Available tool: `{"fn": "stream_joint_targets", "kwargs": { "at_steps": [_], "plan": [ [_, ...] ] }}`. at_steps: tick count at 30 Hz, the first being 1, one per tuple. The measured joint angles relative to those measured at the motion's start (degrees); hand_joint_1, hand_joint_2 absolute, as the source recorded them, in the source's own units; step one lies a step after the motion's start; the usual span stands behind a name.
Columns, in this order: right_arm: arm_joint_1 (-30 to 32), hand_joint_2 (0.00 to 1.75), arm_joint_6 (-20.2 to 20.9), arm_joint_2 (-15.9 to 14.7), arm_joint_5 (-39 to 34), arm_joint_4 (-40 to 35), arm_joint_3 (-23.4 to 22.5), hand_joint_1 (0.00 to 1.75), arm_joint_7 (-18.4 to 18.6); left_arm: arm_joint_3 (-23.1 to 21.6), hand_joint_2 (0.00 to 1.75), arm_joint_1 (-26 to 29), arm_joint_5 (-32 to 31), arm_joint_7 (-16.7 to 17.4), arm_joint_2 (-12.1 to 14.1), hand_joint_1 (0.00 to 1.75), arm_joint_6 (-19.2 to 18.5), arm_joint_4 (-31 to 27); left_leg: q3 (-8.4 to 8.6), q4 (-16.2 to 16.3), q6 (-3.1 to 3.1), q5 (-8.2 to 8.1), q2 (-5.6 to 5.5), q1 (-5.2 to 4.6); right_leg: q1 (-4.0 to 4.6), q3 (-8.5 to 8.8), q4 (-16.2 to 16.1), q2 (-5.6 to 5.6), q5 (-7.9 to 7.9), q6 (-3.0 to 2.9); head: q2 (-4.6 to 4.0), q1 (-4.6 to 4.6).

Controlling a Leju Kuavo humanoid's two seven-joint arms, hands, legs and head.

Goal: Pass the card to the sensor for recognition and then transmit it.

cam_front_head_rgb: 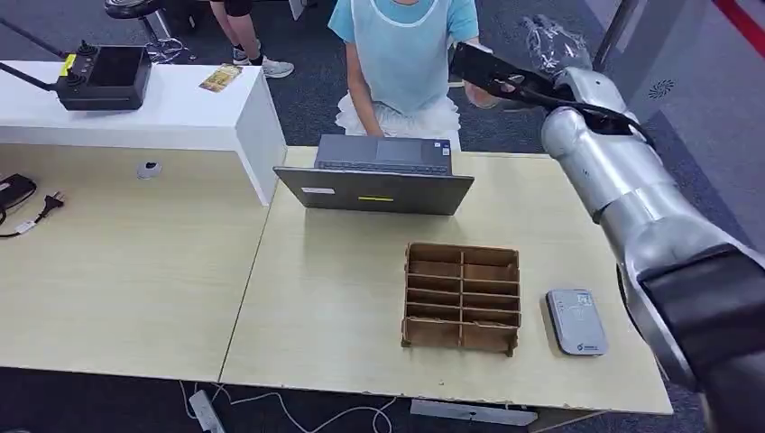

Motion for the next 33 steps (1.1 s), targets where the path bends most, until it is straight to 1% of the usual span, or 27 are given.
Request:
{"fn": "stream_joint_targets", "kwargs": {
  "at_steps": [5, 10, 12, 15, 19, 23, 26, 29, 33],
  "plan": [
    [0.0, 1.75, -0.2, 0.0, 0.2, -0.5, -1.9, 0.0, -0.9, 0.0, 0.0, 0.0, 0.0, 0.0, 0.0, 0.0, 0.0, 0.0, 0.01, 0.0, 0.0, 0.0, 0.01, 0.0, 0.0, 0.0, 0.0, 0.0, 0.0, 0.0, 0.0, 0.02],
    [0.0, 1.75, -0.3, 0.0, 0.3, -0.7, -2.7, 0.0, -1.0, 0.0, 0.0, 0.0, 0.1, 0.0, 0.0, 0.0, 0.0, 0.0, 0.01, 0.0, 0.0, 0.0, 0.01, 0.0, 0.0, -0.01, 0.0, 0.0, 0.0, 0.0, 0.0, 0.0],
    [0.0, 1.75, -0.8, -0.1, 0.0, -1.0, -3.3, 0.0, -1.5, 0.0, 0.0, 0.0, 0.2, 0.0, 0.0, 0.0, 0.1, 0.0, 0.01, 0.0, 0.0, 0.0, 0.0, 0.0, 0.0, -0.02, 0.0, 0.0, 0.0, 0.0, 0.0, 0.0],
    [0.1, 1.75, -1.0, -0.2, -1.7, -1.7, -4.6, 0.0, -2.7, 0.0, 0.0, 0.0, 0.3, 0.0, 0.0, 0.0, 0.2, 0.0, 0.01, 0.0, 0.0, 0.0, 0.01, 0.0, 0.0, -0.02, 0.0, 0.01, 0.0, 0.0, 0.0, 0.0],
    [1.1, 1.75, -0.1, -0.7, -7.9, -3.3, -7.9, 0.0, -6.0, 0.0, 0.0, 0.1, 1.0, 0.0, 0.0, 0.0, 0.4, 0.0, 0.01, 0.0, 0.0, 0.0, 0.01, 0.0, 0.0, -0.02, 0.0, 0.01, 0.0, 0.0, 0.0, 0.02],
    [2.8, 1.75, 3.0, -1.6, -16.3, -6.1, -12.6, 0.0, -9.7, 0.0, 0.0, 0.2, 1.6, 0.0, 0.0, 0.0, 0.6, 0.0, 0.01, 0.0, 0.0, 0.0, 0.0, 0.0, 0.0, -0.02, 0.0, 0.0, 0.0, 0.0, 0.0, 0.0],
    [4.3, 1.75, 7.2, -2.5, -24.7, -8.6, -16.2, 0.0, -12.1, 0.1, 0.0, 0.3, 2.0, -0.2, 0.0, 0.0, 0.8, 0.0, -0.01, 0.0, 0.0, 0.0, -0.04, 0.0, 0.0, -0.01, 0.0, -0.04, 0.0, 0.0, 0.0, 0.02],
    [5.4, 1.75, 12.0, -3.8, -32.8, -10.6, -19.6, 0.0, -13.1, 0.2, 0.0, 0.4, 2.3, -0.4, 0.1, 0.0, 0.9, 0.0, -0.01, 0.0, 0.0, -0.01, -0.03, -0.01, -0.01, -0.01, 0.0, -0.03, 0.0, 0.0, 0.0, 0.02],
    [6.0, 1.75, 17.1, -5.7, -42.0, -11.8, -22.8, 0.0, -13.1, 0.5, 0.0, 0.4, 2.8, -0.9, 0.1, 0.0, 1.1, 0.0, 0.0, 0.0, 0.01, -0.01, -0.04, -0.01, -0.01, -0.02, 0.0, -0.04, 0.0, 0.0, 0.0, 0.0]
  ]
}}
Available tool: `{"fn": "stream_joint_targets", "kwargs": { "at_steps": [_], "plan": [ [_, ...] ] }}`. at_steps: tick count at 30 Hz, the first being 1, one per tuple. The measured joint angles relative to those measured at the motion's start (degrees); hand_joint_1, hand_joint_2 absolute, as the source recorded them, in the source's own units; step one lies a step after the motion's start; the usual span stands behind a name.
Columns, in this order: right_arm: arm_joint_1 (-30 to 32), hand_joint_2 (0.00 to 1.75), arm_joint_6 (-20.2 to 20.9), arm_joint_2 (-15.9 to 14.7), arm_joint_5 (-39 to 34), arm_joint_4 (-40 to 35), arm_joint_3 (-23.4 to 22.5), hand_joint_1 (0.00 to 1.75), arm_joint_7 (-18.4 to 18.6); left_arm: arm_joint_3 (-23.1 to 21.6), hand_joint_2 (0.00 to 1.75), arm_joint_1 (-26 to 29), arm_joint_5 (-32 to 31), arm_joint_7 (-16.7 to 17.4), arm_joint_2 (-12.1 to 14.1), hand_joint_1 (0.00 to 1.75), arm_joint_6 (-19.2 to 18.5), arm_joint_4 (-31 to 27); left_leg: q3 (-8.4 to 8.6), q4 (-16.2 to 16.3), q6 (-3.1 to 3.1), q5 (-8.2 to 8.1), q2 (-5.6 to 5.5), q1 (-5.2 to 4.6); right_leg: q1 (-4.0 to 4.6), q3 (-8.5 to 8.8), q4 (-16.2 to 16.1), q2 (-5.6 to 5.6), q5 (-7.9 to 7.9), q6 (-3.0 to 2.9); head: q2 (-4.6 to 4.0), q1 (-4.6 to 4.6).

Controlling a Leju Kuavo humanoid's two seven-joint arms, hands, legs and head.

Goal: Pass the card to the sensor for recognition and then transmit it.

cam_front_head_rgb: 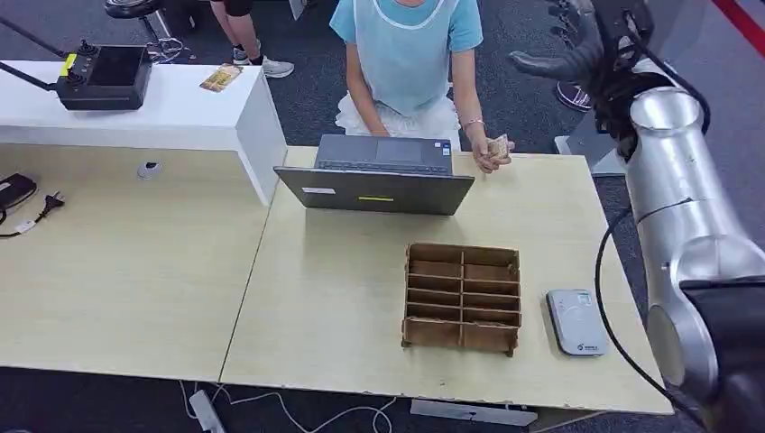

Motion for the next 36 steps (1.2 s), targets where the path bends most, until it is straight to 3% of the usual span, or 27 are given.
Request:
{"fn": "stream_joint_targets", "kwargs": {
  "at_steps": [3, 10, 19, 29, 36],
  "plan": [
    [1.0, 1.75, 3.4, -2.4, -8.4, -1.3, -1.8, 0.0, -0.1, 0.1, 0.0, 0.0, 0.3, -0.2, 0.0, 0.0, 0.3, 0.0, -0.01, 0.0, 0.0, 0.0, -0.06, 0.0, 0.0, 0.02, 0.0, -0.06, 0.0, 0.0, 0.0, 0.0],
    [5.6, 1.75, 5.6, -8.9, -21.1, -5.7, -2.2, 0.0, -0.2, 0.9, 0.0, 0.1, 0.9, -0.4, 0.0, 0.0, 0.7, 0.0, 0.0, 0.0, 0.04, -0.04, -0.03, -0.01, 0.0, 0.01, 0.0, -0.06, -0.01, 0.01, 0.0, 0.0],
    [17.9, 1.75, 8.1, -17.6, -33.9, -15.7, -3.1, 0.0, -1.6, 1.6, 0.0, 0.2, 2.0, -0.8, 0.0, 0.0, 1.0, 0.0, -0.03, 0.0, 0.11, -0.09, -0.12, -0.01, 0.0, 0.04, 0.0, -0.14, -0.08, 0.12, 0.0, 0.0],
    [35.2, 1.75, 8.5, -23.2, -36.3, -30.7, -7.1, 0.0, -4.9, 2.7, 0.0, 0.5, 3.0, -1.1, 0.1, 0.0, 1.2, 0.0, -0.03, 0.0, 0.24, -0.17, -0.14, 0.0, 0.0, 0.05, -0.1, -0.19, -0.15, 0.16, 0.0, 0.0],
    [51.8, 1.75, 6.8, -24.1, -31.7, -44.8, -14.2, 0.0, -8.5, 3.8, 0.0, 0.6, 3.9, -1.0, -0.1, 0.0, 1.7, 0.0, -0.11, 0.0, 0.29, -0.26, -0.21, -0.01, 0.0, 0.06, -0.1, -0.31, -0.26, 0.26, 0.0, 0.0]
  ]
}}
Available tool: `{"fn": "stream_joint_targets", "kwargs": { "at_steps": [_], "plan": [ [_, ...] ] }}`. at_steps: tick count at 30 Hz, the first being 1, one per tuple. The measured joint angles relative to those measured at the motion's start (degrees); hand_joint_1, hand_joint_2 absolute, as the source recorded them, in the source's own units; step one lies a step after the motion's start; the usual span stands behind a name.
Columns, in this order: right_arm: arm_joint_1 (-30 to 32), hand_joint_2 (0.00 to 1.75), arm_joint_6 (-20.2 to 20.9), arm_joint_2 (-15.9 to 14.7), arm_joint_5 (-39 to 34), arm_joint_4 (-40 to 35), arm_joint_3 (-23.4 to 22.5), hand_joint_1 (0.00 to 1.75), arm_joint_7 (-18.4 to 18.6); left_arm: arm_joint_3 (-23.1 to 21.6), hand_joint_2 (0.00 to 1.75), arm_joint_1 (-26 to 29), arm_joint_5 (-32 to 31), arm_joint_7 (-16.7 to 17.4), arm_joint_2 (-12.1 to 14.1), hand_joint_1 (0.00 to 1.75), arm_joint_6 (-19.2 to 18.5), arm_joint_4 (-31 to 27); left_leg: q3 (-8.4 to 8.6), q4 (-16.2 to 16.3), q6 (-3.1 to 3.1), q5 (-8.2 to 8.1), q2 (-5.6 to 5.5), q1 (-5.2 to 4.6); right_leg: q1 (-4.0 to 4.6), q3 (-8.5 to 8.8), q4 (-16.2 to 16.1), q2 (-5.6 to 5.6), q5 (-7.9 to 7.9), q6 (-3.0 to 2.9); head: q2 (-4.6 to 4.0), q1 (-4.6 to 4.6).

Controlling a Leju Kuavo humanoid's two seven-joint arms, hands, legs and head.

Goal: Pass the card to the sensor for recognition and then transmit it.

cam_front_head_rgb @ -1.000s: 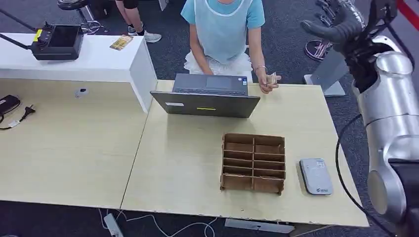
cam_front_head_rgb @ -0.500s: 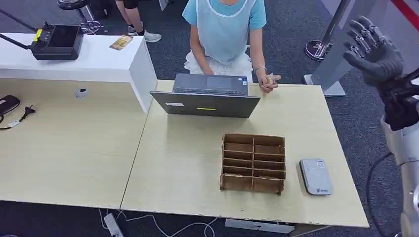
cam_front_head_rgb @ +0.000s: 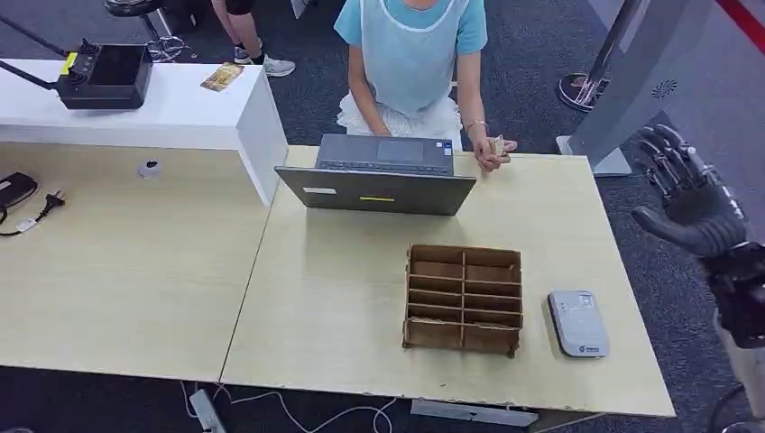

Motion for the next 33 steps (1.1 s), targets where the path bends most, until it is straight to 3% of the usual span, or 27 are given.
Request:
{"fn": "stream_joint_targets", "kwargs": {
  "at_steps": [7, 13, 26, 30, 33],
  "plan": [
    [12.0, 1.75, -5.5, 1.4, 11.2, -11.3, -4.0, 0.0, -3.5, 0.6, 0.0, 0.1, 0.5, 0.1, -0.4, 0.0, 0.1, 0.0, 0.0, 0.0, 0.06, -0.05, 0.03, 0.0, 0.0, 0.0, 0.0, 0.01, -0.05, 0.02, 0.0, 0.0],
    [19.9, 1.75, -15.0, 4.5, 28.8, -19.7, -4.5, 0.0, -6.9, 1.6, 0.0, 0.1, 1.4, 0.0, -0.9, 0.0, 0.4, 0.0, 0.0, 0.0, 0.06, -0.06, 0.03, 0.0, 0.0, 0.0, 0.0, 0.01, -0.08, 0.0, 0.0, 0.0],
    [25.0, 1.75, -18.0, 6.6, 33.6, -26.1, -4.4, 0.0, -7.0, 2.0, 0.0, 0.1, 1.6, 0.1, -1.4, 0.0, 0.5, 0.0, 0.05, 0.0, 0.09, -0.08, 0.07, -0.02, -0.02, 0.03, 0.0, 0.06, -0.08, 0.0, 0.0, 0.0],
    [27.5, 1.75, -23.5, 7.0, 42.6, -28.3, -4.1, 0.0, -6.9, 2.3, 0.0, 0.1, 1.9, 0.5, -1.4, 0.0, 0.5, 0.0, 0.04, 0.0, 0.09, -0.08, 0.06, -0.02, -0.02, 0.03, 0.0, 0.04, -0.08, 0.0, 0.0, 0.0],
    [29.6, 1.75, -30.3, 7.3, 53.2, -30.2, -3.2, 0.0, -4.8, 2.4, 0.0, 0.1, 1.8, 0.9, -1.4, 0.0, 0.5, 0.0, 0.04, 0.0, 0.09, -0.09, 0.08, -0.02, -0.01, 0.02, 0.0, 0.06, -0.12, -0.05, 0.0, 0.0]
  ]
}}
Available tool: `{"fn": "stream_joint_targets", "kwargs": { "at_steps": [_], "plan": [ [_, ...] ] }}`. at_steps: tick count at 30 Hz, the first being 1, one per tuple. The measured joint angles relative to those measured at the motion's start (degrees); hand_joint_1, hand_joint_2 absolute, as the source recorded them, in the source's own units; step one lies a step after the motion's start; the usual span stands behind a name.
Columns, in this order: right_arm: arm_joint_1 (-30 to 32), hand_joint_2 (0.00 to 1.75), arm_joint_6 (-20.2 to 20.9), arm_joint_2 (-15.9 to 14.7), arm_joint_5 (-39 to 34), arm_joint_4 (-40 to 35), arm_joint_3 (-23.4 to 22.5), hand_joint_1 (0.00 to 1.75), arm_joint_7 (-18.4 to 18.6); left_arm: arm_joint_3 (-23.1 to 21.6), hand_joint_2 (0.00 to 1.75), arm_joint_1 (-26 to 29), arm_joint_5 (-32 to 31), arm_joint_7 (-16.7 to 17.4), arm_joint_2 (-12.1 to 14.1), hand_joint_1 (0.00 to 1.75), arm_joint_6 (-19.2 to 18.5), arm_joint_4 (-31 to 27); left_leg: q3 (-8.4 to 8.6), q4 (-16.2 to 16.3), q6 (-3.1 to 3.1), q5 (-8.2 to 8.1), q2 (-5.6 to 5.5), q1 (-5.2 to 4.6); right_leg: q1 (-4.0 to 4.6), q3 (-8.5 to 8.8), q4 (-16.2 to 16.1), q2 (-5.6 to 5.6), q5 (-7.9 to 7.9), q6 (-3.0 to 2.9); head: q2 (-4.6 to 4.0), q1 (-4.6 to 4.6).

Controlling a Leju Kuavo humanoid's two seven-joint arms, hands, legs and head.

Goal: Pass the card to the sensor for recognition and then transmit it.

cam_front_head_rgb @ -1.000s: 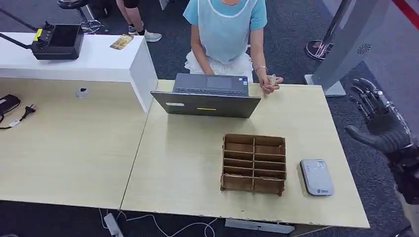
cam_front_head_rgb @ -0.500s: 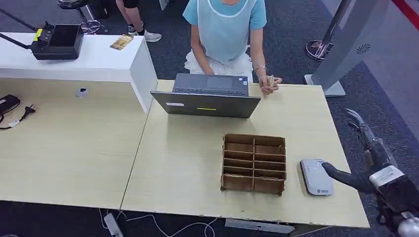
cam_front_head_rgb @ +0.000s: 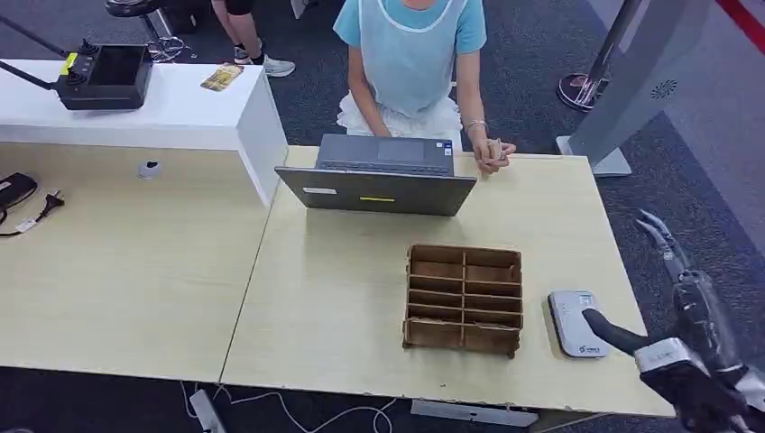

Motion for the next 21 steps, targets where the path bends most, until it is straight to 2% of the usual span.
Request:
{"fn": "stream_joint_targets", "kwargs": {
  "at_steps": [4, 8, 15, 21],
  "plan": [
    [1.6, 1.75, -8.2, 0.6, 14.5, -1.5, 2.3, 0.0, 5.2, 0.0, 0.0, 0.0, -0.5, 0.2, 0.0, 0.0, -0.2, 0.0, 0.0, 0.0, 0.0, -0.01, 0.0, 0.0, 0.0, 0.0, 0.0, 0.01, -0.01, 0.0, 0.0, 0.0],
    [2.2, 1.75, -11.9, 0.8, 22.7, -2.1, 5.8, 0.0, 9.3, 0.0, 0.0, 0.0, -0.8, 0.3, 0.0, 0.0, -0.4, -0.2, 0.01, 0.0, 0.0, 0.0, 0.02, 0.0, 0.0, 0.01, 0.0, 0.02, -0.01, -0.01, 0.0, 0.0],
    [2.1, 1.75, -11.8, 0.9, 24.8, -2.2, 10.0, 0.0, 13.0, 0.0, 0.0, -0.1, -1.1, 0.4, 0.0, 0.0, -0.4, -0.2, 0.03, 0.0, 0.0, 0.0, 0.02, 0.0, 0.0, 0.04, 0.0, 0.02, 0.0, 0.0, 0.0, 0.0],
    [0.9, 1.75, -7.2, -0.8, 30.5, -2.1, 13.1, 0.0, 17.7, 0.0, 0.0, -0.2, -1.3, 0.9, 0.0, 0.0, -0.4, -0.2, 0.02, 0.0, 0.0, 0.0, 0.02, 0.0, 0.0, 0.04, 0.0, 0.02, 0.0, 0.0, 0.0, 0.0]
  ]
}}
